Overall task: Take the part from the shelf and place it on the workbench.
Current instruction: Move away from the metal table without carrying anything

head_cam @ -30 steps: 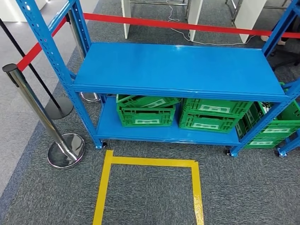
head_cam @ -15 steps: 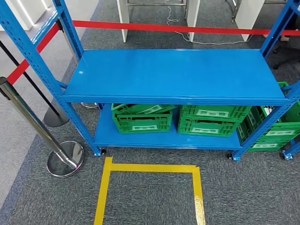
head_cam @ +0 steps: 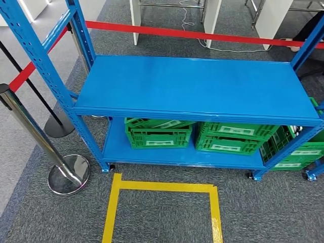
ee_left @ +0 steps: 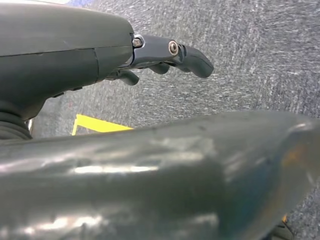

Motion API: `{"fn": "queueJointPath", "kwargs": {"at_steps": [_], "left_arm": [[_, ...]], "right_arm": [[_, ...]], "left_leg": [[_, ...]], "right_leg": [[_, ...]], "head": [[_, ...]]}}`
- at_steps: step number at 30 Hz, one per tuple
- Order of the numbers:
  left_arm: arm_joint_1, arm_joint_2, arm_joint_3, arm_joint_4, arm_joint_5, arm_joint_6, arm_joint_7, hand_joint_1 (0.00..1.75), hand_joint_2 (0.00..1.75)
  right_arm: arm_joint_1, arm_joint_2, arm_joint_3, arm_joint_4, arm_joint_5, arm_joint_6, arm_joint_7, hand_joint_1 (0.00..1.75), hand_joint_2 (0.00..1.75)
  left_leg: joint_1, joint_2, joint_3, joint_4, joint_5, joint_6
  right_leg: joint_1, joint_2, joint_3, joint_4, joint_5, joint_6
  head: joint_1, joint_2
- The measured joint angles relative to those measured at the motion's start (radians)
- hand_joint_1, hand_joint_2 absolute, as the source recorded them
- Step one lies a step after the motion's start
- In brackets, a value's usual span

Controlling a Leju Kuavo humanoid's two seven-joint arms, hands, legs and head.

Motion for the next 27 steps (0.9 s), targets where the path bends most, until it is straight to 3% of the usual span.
{"fn": "queueJointPath", "kwargs": {"at_steps": [1,2,4,6,9,11,12,14,15,16,17,19,20,22,25,27], "left_arm": [[0.001,0.0,0.0,0.0,-0.001,0.001,0.002,0.0,0.0],[0.003,-0.001,0.0,0.0,-0.002,0.001,0.004,0.0,0.0],[0.005,-0.001,0.0,0.0,-0.002,0.001,0.005,0.0,0.0],[0.003,-0.002,0.0,0.0,-0.002,0.001,0.005,0.0,0.0],[-0.003,-0.002,0.0,0.0,-0.002,0.001,0.006,0.0,0.0],[-0.005,-0.001,0.0,0.0,-0.002,0.001,0.006,0.0,0.0],[-0.006,0.0,0.0,0.0,-0.002,0.001,0.006,0.0,0.0],[-0.006,0.0,0.0,0.0,-0.002,0.001,0.005,0.0,0.0],[-0.004,0.0,0.0,0.0,-0.002,0.001,0.005,0.0,0.0],[-0.002,0.0,0.0,0.0,-0.002,0.001,0.005,0.0,0.0],[0.0,0.0,0.0,0.0,-0.002,0.001,0.005,0.0,0.0],[0.003,0.001,0.0,0.0,-0.003,0.001,0.005,0.0,0.0],[0.004,0.002,0.0,0.0,-0.003,0.0,0.005,0.0,0.0],[0.002,0.002,0.0,0.0,-0.004,-0.001,0.005,0.0,0.0],[0.004,0.002,0.0,0.0,-0.005,-0.002,0.006,0.0,0.0],[0.005,0.002,0.0,0.0,-0.005,-0.002,0.006,0.0,0.0]], "right_arm": [[0.002,0.0,0.0,0.0,0.0,0.0,0.001,0.0,0.0],[0.003,0.0,0.0,0.0,0.0,0.0,0.001,0.0,0.0],[0.005,0.0,-0.001,0.0,0.002,0.0,0.001,0.0,0.0],[0.004,0.001,-0.002,0.001,0.003,0.001,0.001,0.0,0.0],[0.002,0.003,-0.002,0.001,0.006,0.0,0.002,0.0,0.0],[0.003,0.004,-0.003,0.0,0.007,-0.001,0.003,0.0,0.0],[0.003,0.005,-0.003,0.0,0.008,-0.001,0.003,0.0,0.0],[0.001,0.007,-0.003,0.0,0.008,0.0,0.002,0.0,0.0],[0.001,0.007,-0.003,0.0,0.007,0.0,0.002,0.0,0.0],[0.001,0.008,-0.003,0.0,0.007,0.001,0.002,0.0,0.0],[0.002,0.008,-0.003,0.0,0.007,0.001,0.002,0.0,0.0],[0.004,0.008,-0.004,0.0,0.007,0.001,0.002,0.0,0.0],[0.004,0.008,-0.004,0.0,0.007,0.001,0.002,0.0,0.0],[0.002,0.008,-0.003,0.0,0.007,0.001,0.002,0.0,0.0],[-0.002,0.008,-0.004,-0.001,0.007,0.001,0.002,0.0,0.0],[-0.003,0.008,-0.004,-0.002,0.007,0.001,0.003,0.0,0.0]], "left_leg": [[0.0,-0.001,0.009,0.0,-0.008,0.0],[0.0,-0.002,0.022,0.0,-0.017,-0.001],[-0.001,-0.003,0.048,-0.001,-0.038,-0.007],[-0.004,-0.004,0.061,0.0,-0.055,-0.017],[-0.005,-0.003,0.07,-0.009,-0.065,-0.029],[-0.004,-0.003,0.064,0.018,-0.082,-0.04],[-0.003,-0.002,0.041,0.063,-0.101,-0.045],[0.0,-0.002,-0.042,0.202,-0.146,-0.053],[0.001,-0.002,-0.083,0.26,-0.156,-0.055],[0.001,-0.002,-0.11,0.286,-0.144,-0.055],[0.002,-0.002,-0.118,0.272,-0.109,-0.055],[0.002,-0.002,-0.093,0.162,-0.011,-0.049],[0.0,-0.002,-0.076,0.106,0.02,-0.046],[-0.005,-0.001,-0.053,0.049,0.026,-0.036],[-0.005,-0.002,-0.039,0.025,0.014,-0.02],[-0.001,-0.002,-0.025,0.012,0.012,-0.01]], "right_leg": [[0.0,0.0,-0.024,0.014,0.018,0.0],[0.0,0.0,-0.028,-0.012,0.058,-0.001],[0.001,0.0,0.002,-0.128,0.15,-0.007],[0.004,0.0,0.04,-0.211,0.181,-0.016],[0.005,0.002,0.056,-0.228,0.167,-0.032],[0.001,0.0,0.068,-0.235,0.161,-0.044],[-0.001,-0.001,0.075,-0.239,0.156,-0.049],[-0.001,-0.002,0.087,-0.24,0.145,-0.055],[-0.001,-0.002,0.095,-0.24,0.138,-0.056],[-0.001,-0.001,0.104,-0.24,0.131,-0.055],[-0.001,0.001,0.116,-0.24,0.123,-0.055],[-0.001,0.003,0.138,-0.242,0.106,-0.049],[0.0,0.004,0.144,-0.243,0.098,-0.043],[0.002,0.003,0.148,-0.248,0.088,-0.031],[0.002,0.0,0.16,-0.261,0.081,-0.015],[0.003,0.0,0.143,-0.221,0.059,-0.007]], "head": [[0.0,0.0],[0.0,0.0],[0.0,0.0],[-0.001,0.0],[-0.006,0.0],[-0.009,0.0],[-0.01,0.0],[-0.012,0.0],[-0.012,0.0],[-0.012,0.0],[-0.012,0.0],[-0.012,0.0],[-0.012,0.0],[-0.011,0.0],[-0.011,0.0],[-0.007,0.0]]}}
